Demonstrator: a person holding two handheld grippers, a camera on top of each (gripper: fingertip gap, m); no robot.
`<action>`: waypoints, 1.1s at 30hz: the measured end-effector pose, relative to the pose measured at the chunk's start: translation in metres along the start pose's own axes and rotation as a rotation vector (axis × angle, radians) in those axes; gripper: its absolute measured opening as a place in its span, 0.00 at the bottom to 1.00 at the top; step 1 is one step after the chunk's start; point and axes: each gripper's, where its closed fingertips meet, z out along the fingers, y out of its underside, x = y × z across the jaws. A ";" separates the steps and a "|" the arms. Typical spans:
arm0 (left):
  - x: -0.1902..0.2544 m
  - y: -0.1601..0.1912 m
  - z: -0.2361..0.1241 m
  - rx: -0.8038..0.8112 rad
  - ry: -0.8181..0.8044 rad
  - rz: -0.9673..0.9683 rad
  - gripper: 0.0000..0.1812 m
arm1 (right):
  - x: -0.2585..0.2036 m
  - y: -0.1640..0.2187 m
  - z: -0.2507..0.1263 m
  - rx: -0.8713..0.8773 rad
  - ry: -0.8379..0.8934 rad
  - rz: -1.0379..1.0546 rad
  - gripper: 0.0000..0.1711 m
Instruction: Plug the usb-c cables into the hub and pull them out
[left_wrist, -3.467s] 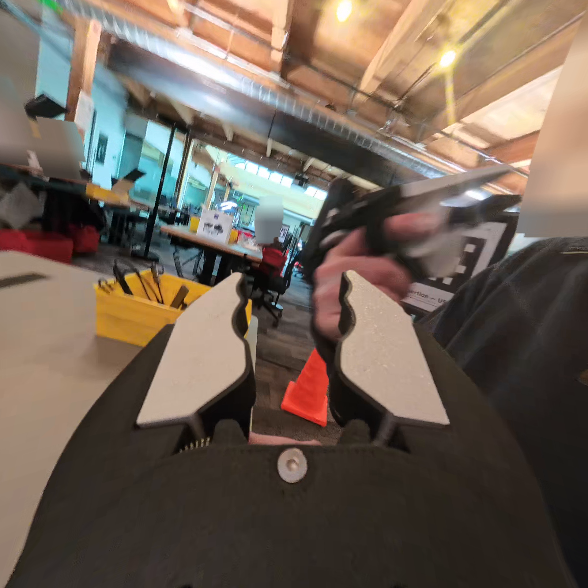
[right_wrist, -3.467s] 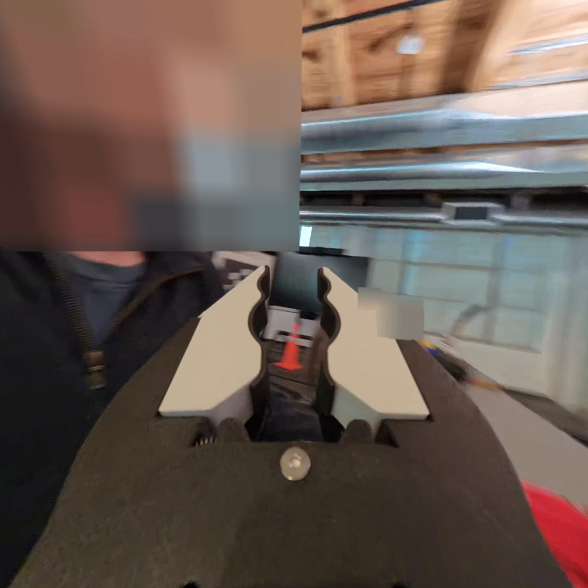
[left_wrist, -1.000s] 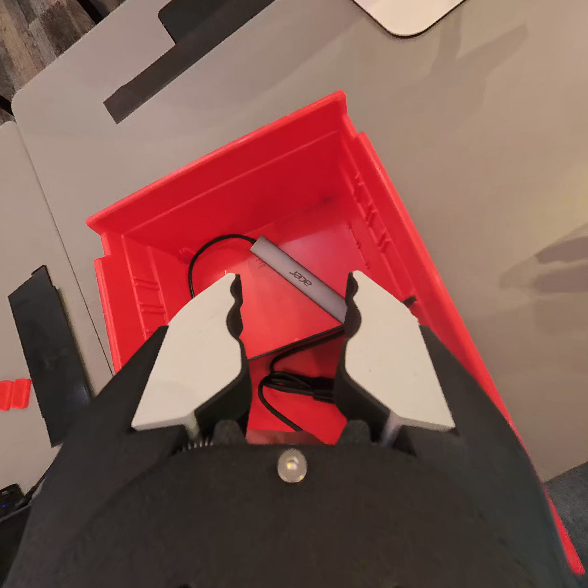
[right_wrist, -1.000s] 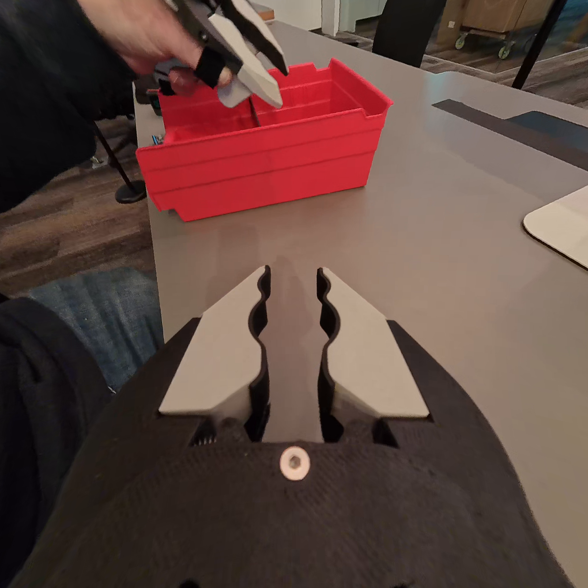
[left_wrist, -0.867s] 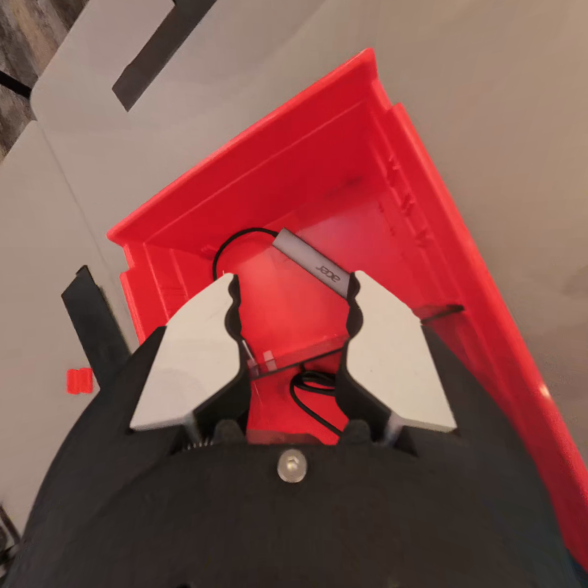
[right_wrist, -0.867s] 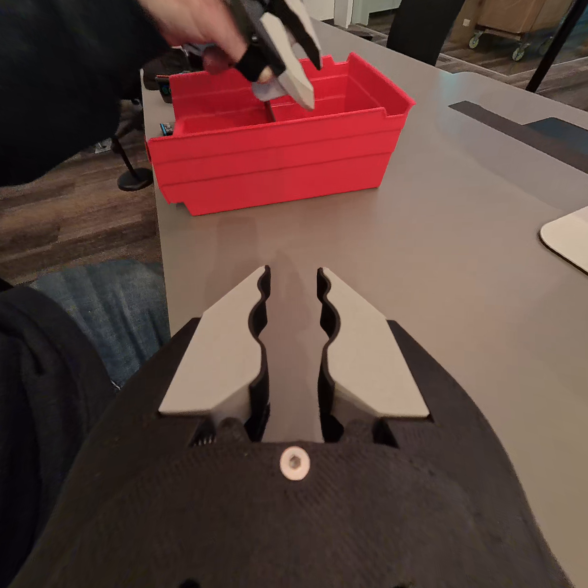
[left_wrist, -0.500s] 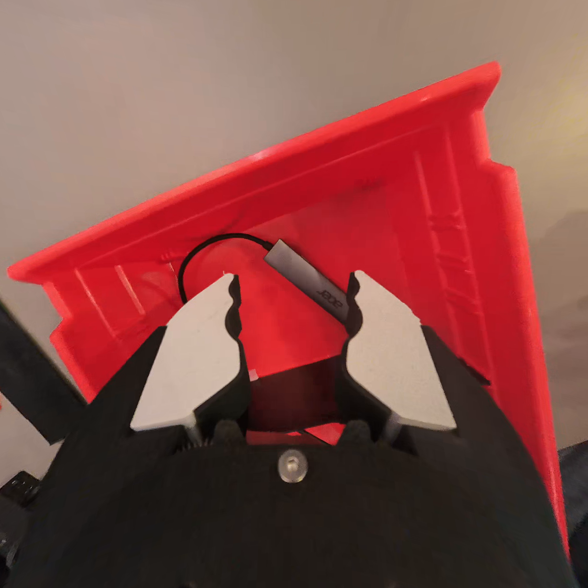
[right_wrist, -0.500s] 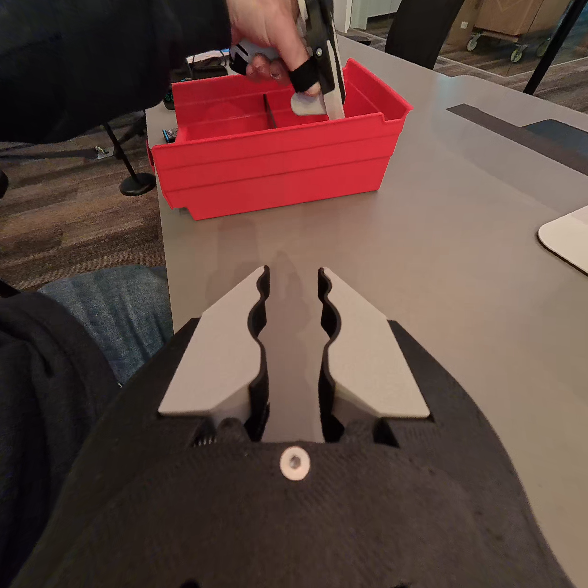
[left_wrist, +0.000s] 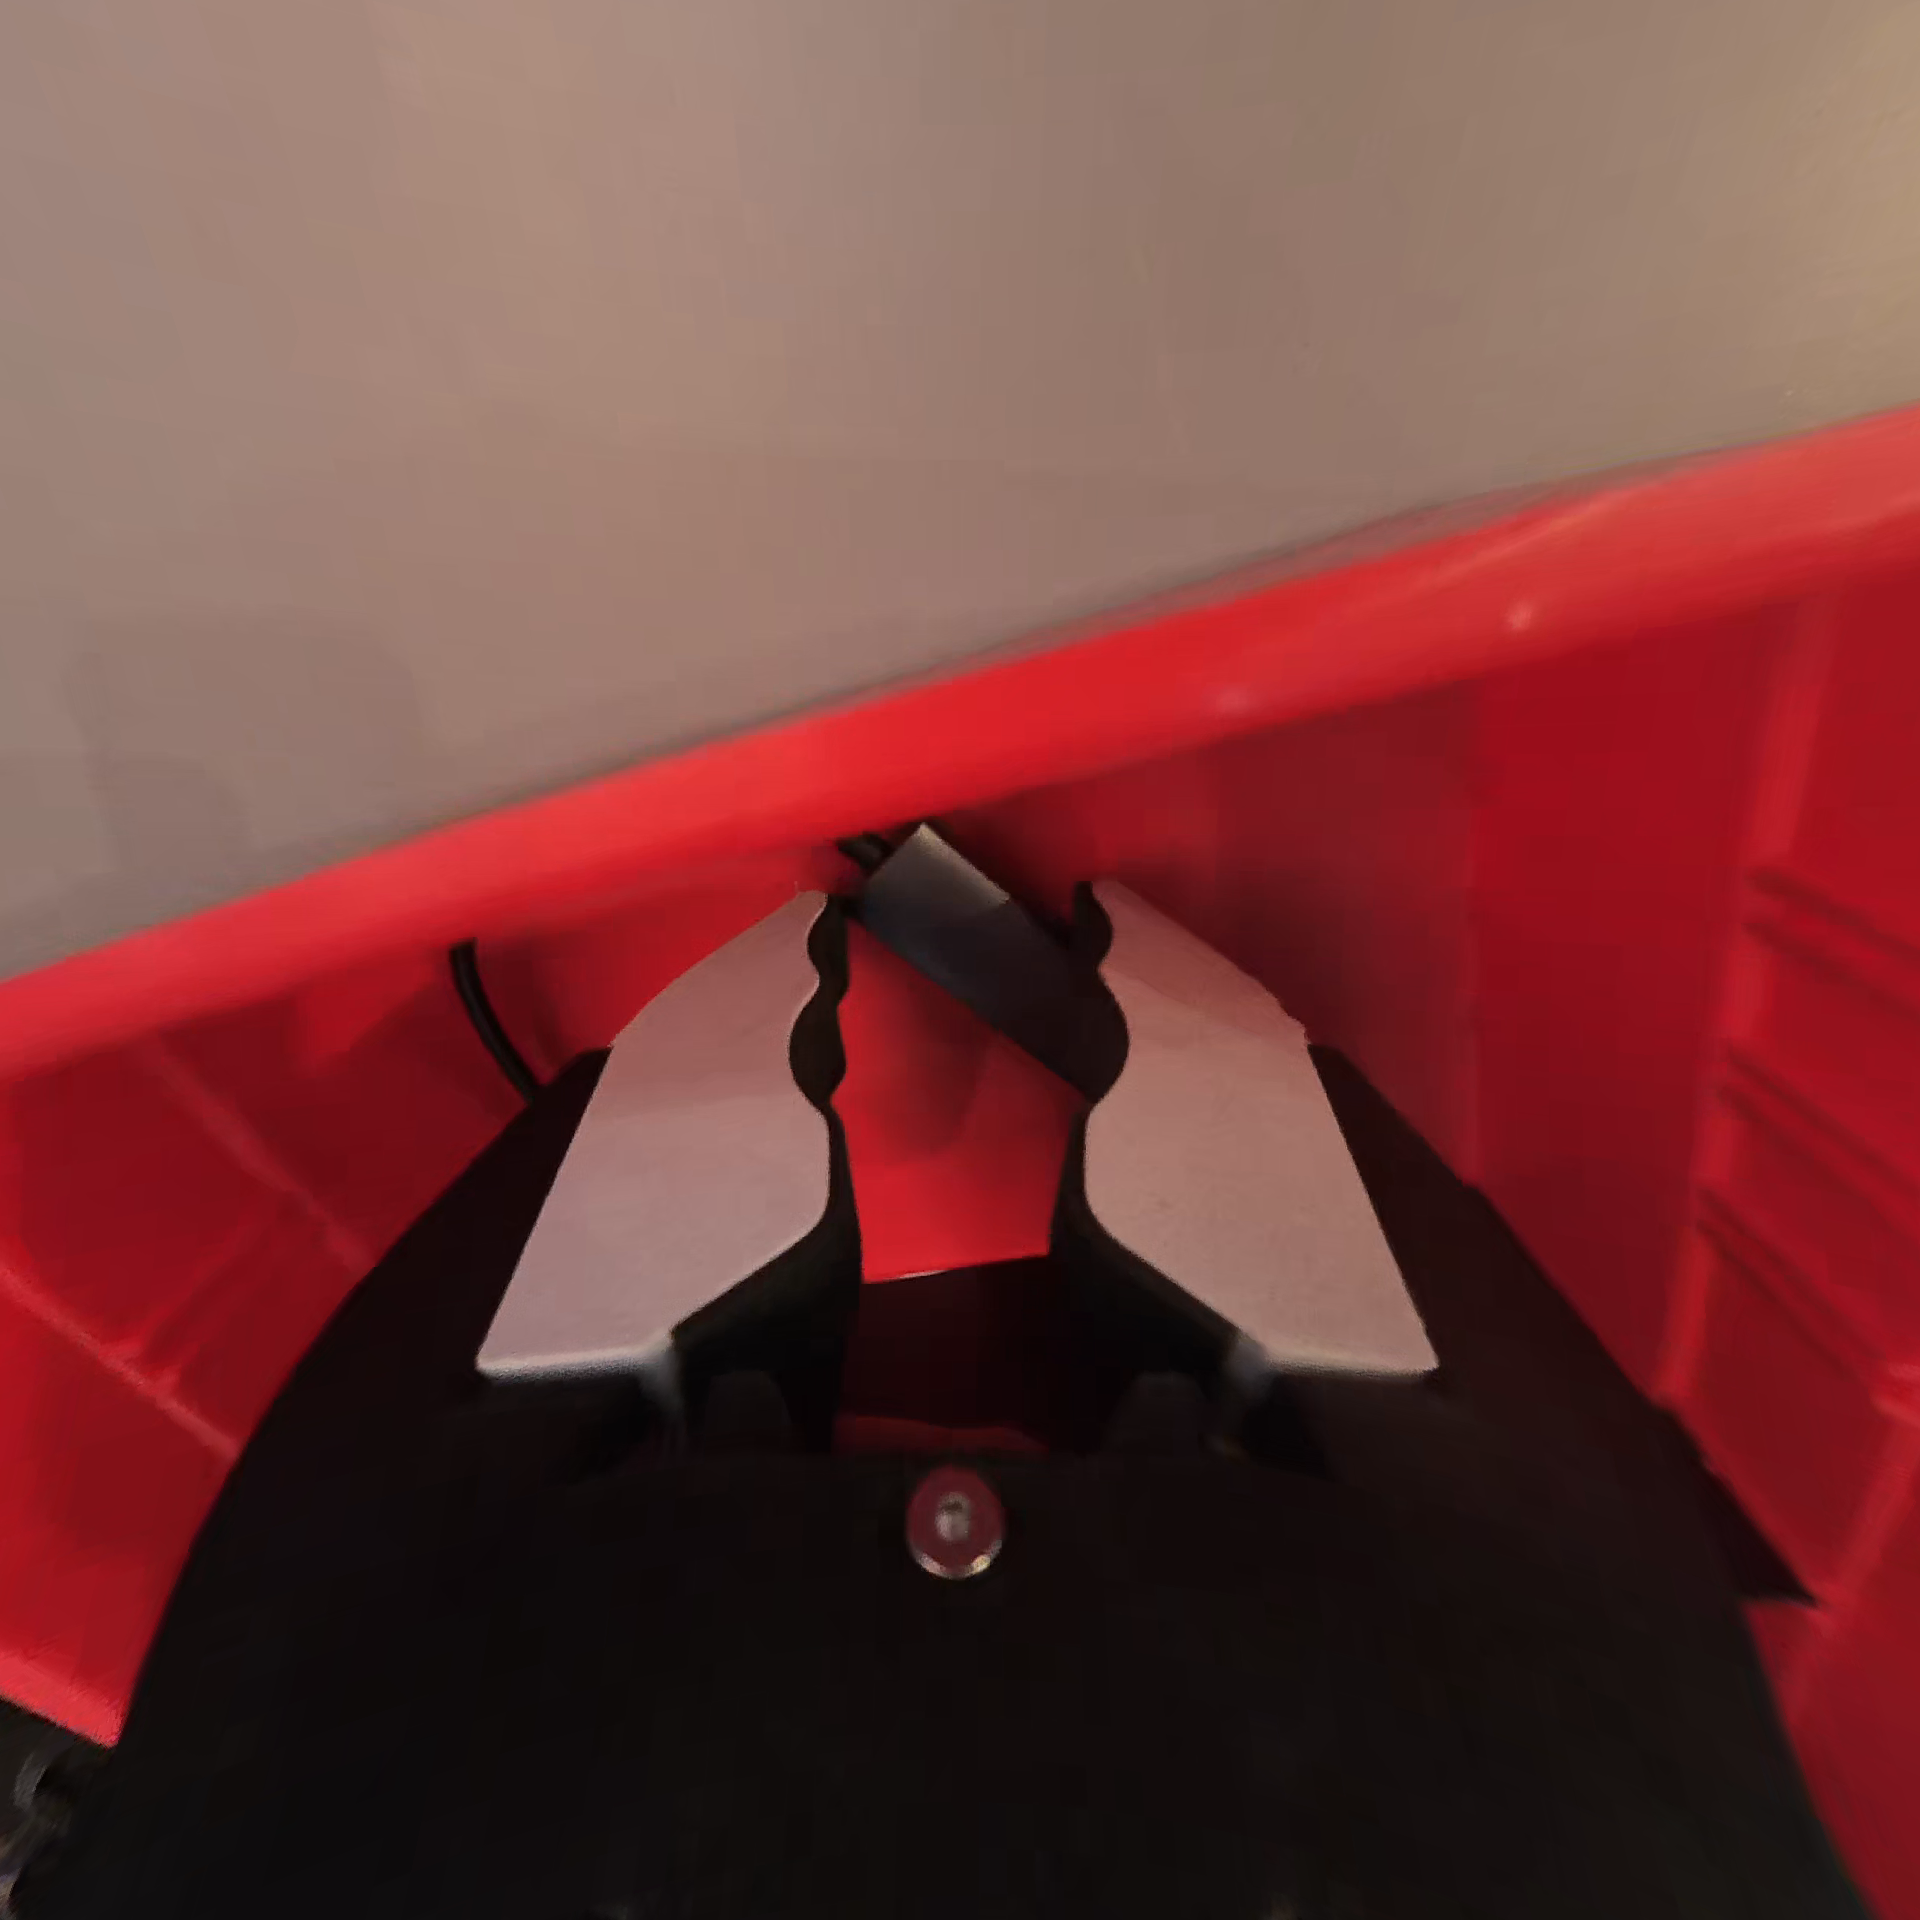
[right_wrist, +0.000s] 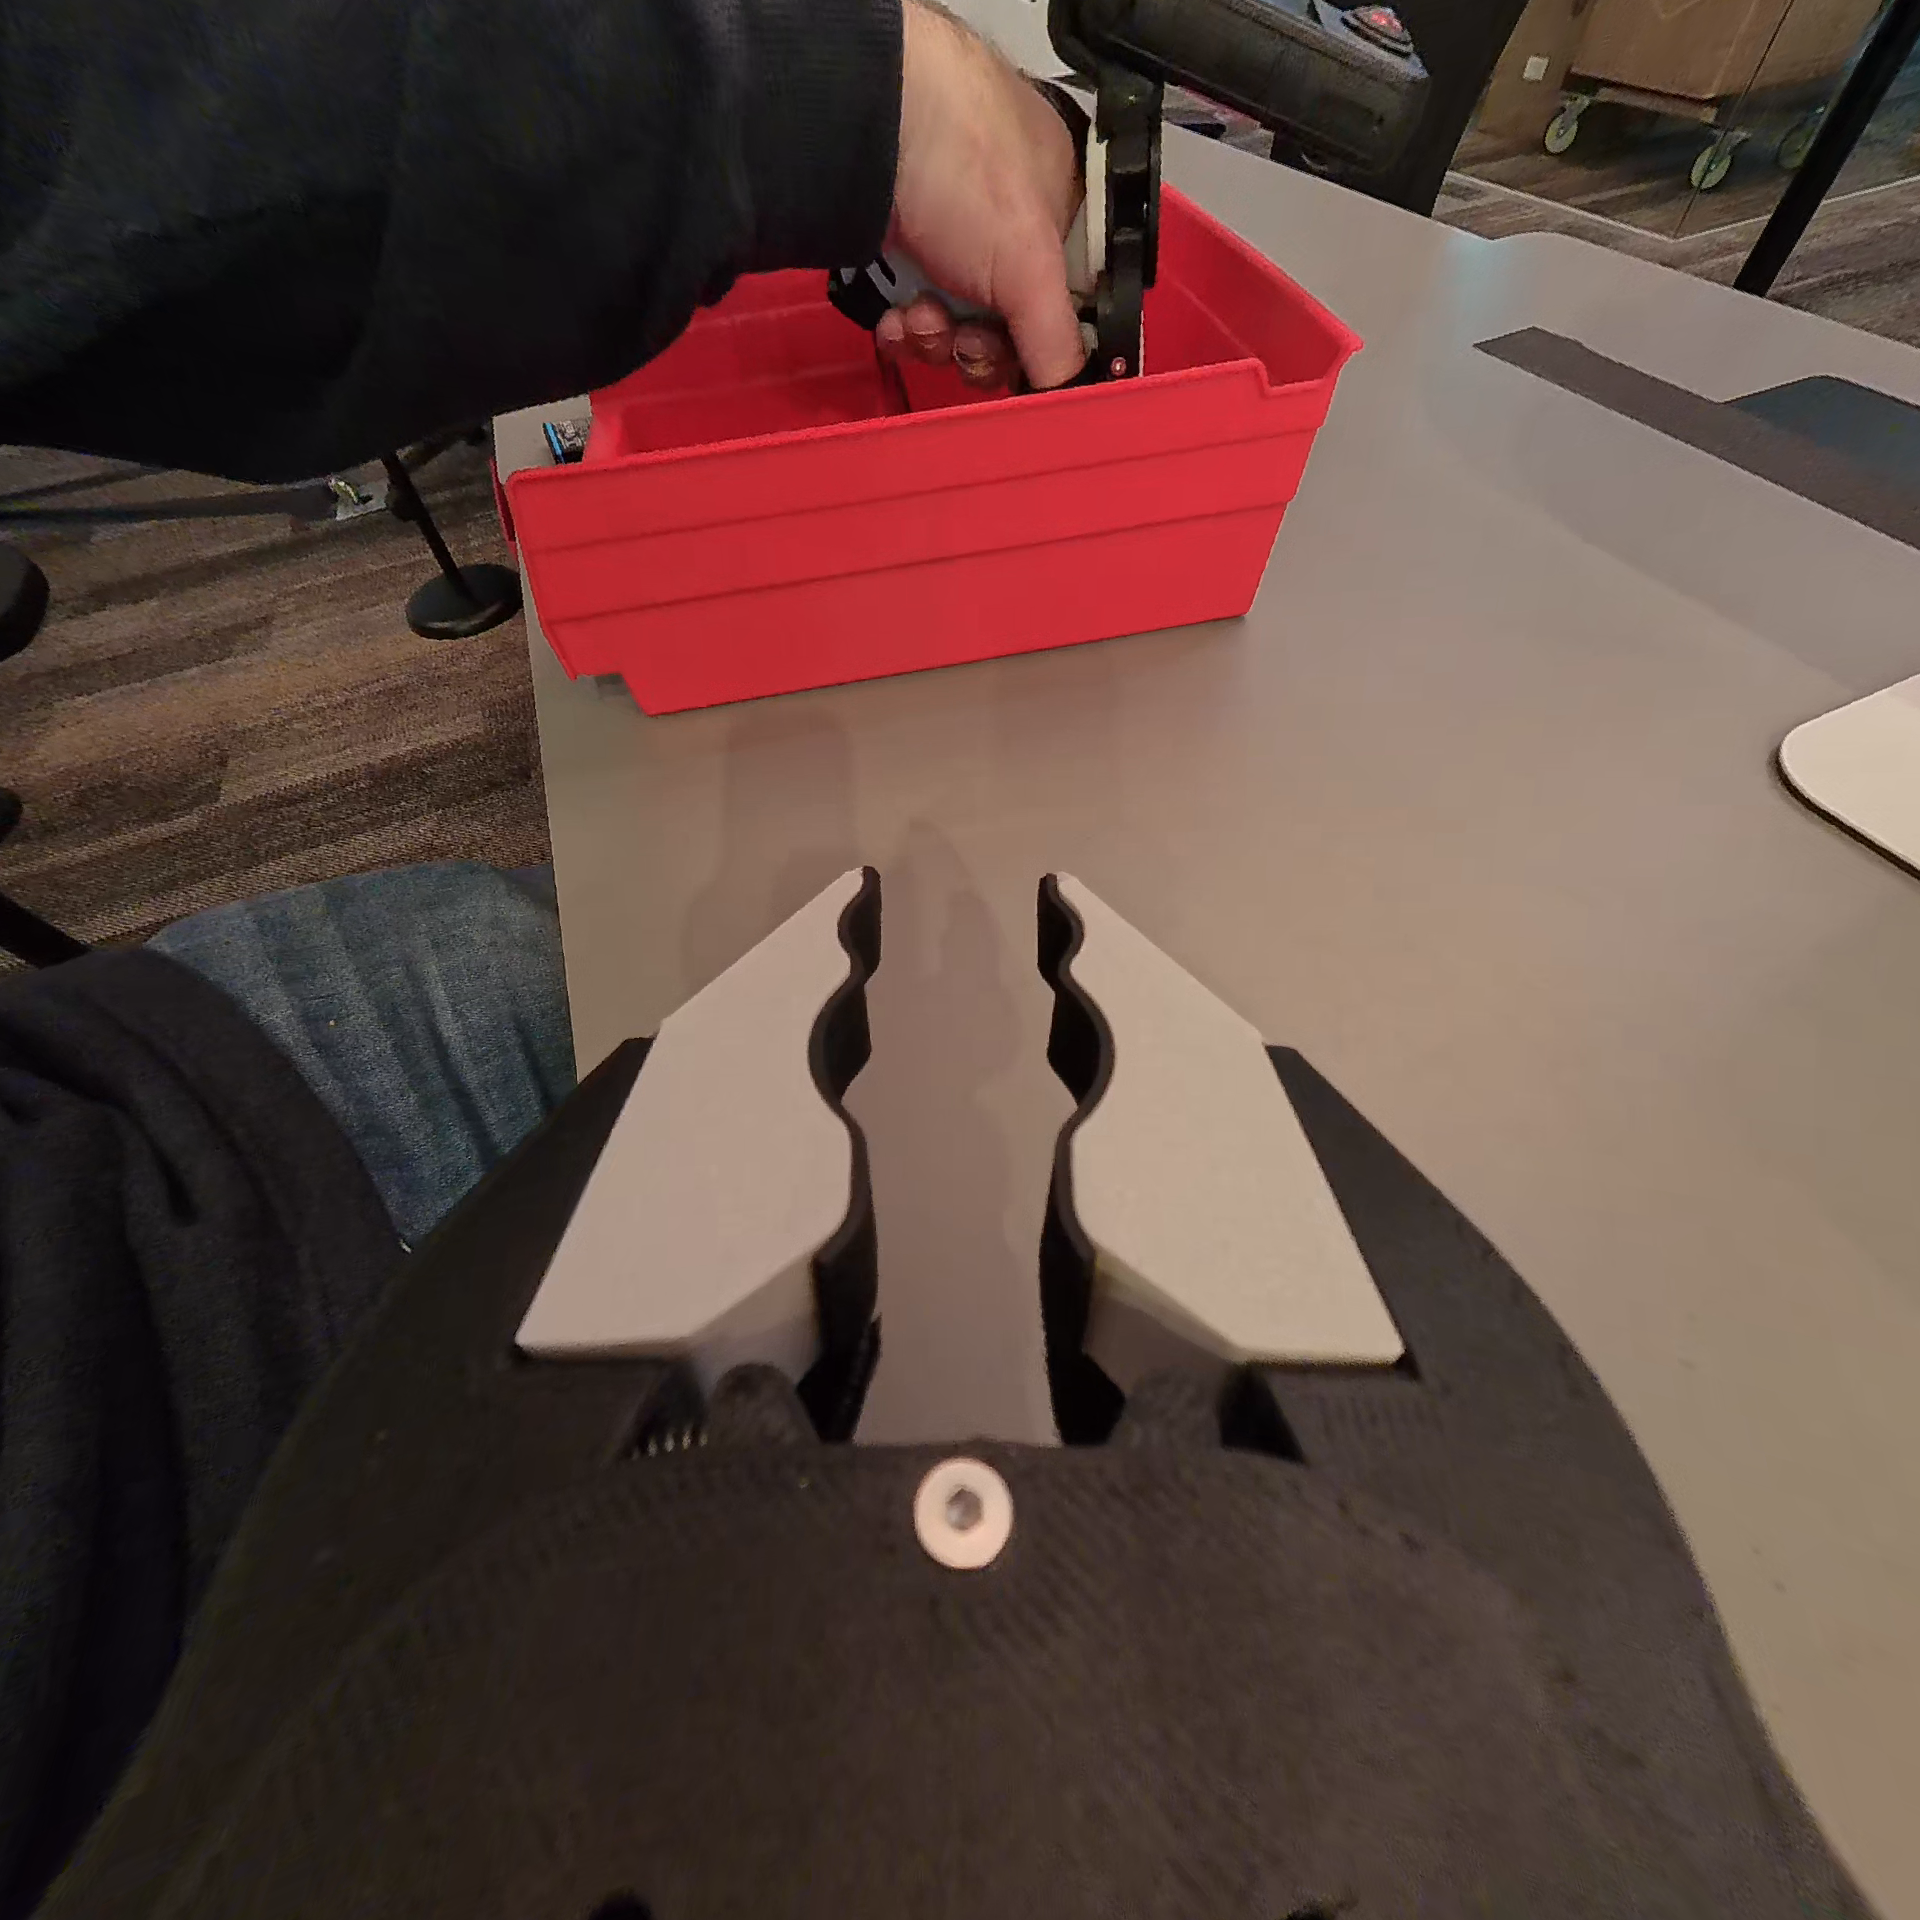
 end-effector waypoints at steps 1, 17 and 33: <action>0.000 -0.001 0.000 0.011 0.004 0.001 0.22 | 0.000 0.000 0.000 0.000 -0.002 0.001 0.16; -0.002 -0.024 -0.081 0.424 0.012 0.047 0.15 | 0.001 -0.001 0.000 0.008 0.004 0.008 0.16; 0.138 -0.052 -0.246 0.834 -0.088 0.506 0.13 | 0.015 -0.046 -0.030 0.242 0.072 0.050 0.23</action>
